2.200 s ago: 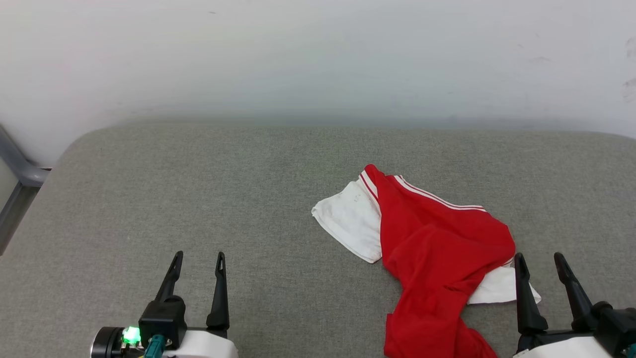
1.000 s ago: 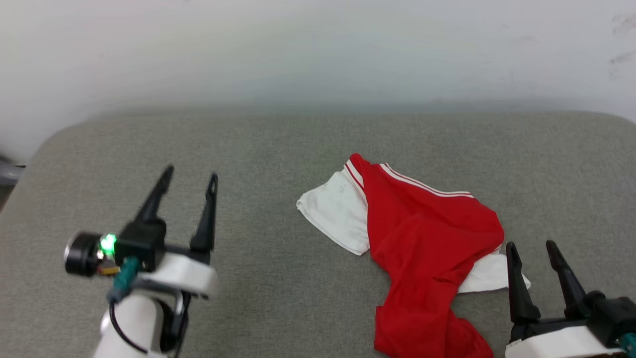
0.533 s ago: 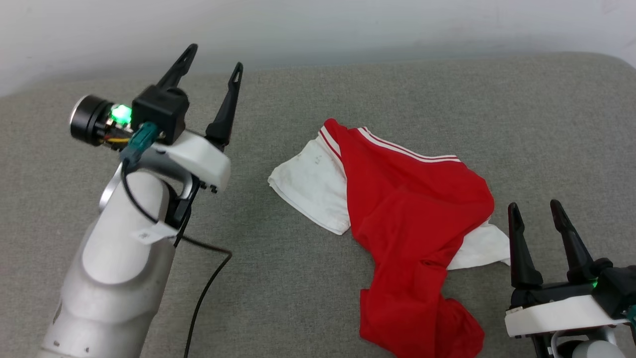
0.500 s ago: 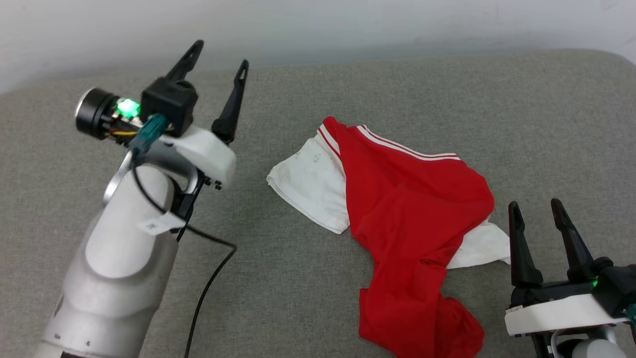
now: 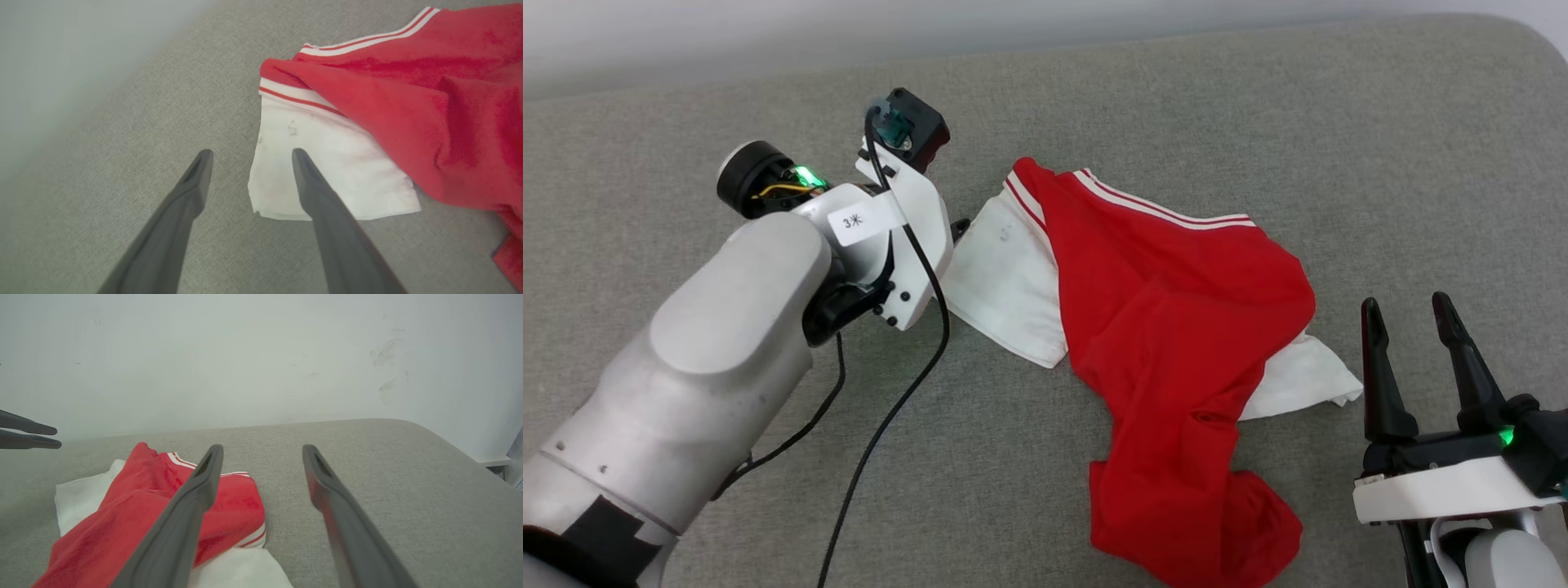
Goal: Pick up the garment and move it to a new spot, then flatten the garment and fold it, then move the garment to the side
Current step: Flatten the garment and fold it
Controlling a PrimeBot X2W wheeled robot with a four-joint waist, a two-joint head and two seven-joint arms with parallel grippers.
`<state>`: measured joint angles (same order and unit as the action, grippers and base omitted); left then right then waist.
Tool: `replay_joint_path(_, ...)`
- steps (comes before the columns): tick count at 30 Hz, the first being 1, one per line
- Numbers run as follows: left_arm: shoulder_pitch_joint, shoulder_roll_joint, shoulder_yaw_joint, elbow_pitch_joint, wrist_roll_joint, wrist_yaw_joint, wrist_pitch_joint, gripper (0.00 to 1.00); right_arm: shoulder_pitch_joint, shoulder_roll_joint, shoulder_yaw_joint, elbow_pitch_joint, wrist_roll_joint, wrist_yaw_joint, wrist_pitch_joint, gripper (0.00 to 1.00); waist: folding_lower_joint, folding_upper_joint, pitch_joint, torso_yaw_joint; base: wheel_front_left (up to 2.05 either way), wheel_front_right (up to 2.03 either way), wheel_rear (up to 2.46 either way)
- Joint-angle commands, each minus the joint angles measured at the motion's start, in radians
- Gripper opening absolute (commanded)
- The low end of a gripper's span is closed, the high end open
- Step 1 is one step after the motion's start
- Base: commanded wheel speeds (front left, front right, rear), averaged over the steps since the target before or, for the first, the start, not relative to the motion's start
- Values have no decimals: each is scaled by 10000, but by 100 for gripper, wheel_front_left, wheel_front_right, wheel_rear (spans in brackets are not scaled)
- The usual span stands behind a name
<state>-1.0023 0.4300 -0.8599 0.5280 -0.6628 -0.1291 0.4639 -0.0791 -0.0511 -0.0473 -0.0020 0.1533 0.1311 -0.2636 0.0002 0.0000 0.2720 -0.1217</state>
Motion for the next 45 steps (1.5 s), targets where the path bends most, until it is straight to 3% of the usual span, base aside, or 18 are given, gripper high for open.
replay_joint_path(1, -284, 222, -332, 18, -401, 4, 417, 100, -134, 17, 19, -57, 77, -7, -17, 100, -2, 0, 208, -154, 0, 0, 0)
replay_joint_path(16, -811, 984, -3111, 911, -2776, 3, 2153, 100, -678, 16, 61, -143, 291, -7, -17, 100, -2, 0, 1271, -658, 0, 0, 0)
replay_joint_path(17, -776, 1040, -3301, 867, -2865, 3, 2141, 18, -674, 16, 50, -150, 297, -7, -17, 100, -2, 0, 1283, -654, 0, 0, 0)
replay_joint_path(18, -777, 1072, -3431, 833, -2945, 1, 2025, 0, -664, 16, 31, -155, 296, -7, -17, 100, -2, 0, 1289, -642, 0, 0, 0)
replay_joint_path(31, -1306, 1626, -3872, -200, -3362, 2, -180, 0, -256, 16, -110, 49, 117, -7, -17, 100, -2, 0, 403, -3, 0, 0, 0)
replay_joint_path(39, -1035, 3027, -3680, -1090, -4059, 14, -456, 0, 98, 16, -120, 165, 153, -7, -17, 100, -2, 0, -202, 558, 0, 0, 0)
replay_joint_path(45, -570, 4176, -3467, -1280, -4655, 355, -135, 0, 158, 14, -153, 147, 196, -7, -17, 100, -2, 0, -287, 747, 0, 0, 0)
